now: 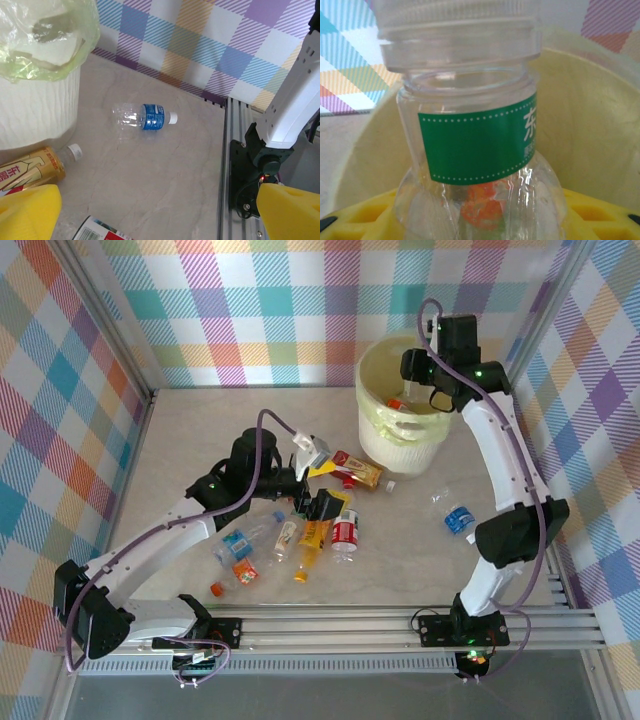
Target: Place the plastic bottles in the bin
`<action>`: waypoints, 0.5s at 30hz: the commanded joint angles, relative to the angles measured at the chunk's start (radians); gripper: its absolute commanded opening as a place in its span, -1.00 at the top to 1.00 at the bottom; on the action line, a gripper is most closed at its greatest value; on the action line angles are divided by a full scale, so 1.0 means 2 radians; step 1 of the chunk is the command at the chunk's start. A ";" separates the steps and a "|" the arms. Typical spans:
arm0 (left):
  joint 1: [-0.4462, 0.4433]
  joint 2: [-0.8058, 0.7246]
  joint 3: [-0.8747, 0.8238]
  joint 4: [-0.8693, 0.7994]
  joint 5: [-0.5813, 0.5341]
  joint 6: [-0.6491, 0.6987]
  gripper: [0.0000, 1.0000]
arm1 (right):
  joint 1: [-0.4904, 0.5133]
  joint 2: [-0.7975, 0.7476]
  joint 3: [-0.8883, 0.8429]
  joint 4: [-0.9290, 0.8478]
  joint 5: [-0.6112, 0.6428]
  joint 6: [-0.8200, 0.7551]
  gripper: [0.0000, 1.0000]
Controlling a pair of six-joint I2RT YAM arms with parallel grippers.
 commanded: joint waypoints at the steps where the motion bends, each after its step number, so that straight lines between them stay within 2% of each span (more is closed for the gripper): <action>1: -0.006 -0.003 0.016 -0.008 0.003 0.013 -1.00 | -0.007 0.013 0.021 -0.026 -0.019 0.017 -0.06; 9: -0.007 0.006 0.023 -0.018 0.007 0.016 -1.00 | -0.013 0.036 0.015 -0.046 -0.033 0.022 -0.11; 15: -0.007 0.008 0.024 -0.020 0.009 0.016 -1.00 | -0.014 0.037 0.010 -0.050 -0.035 0.021 -0.27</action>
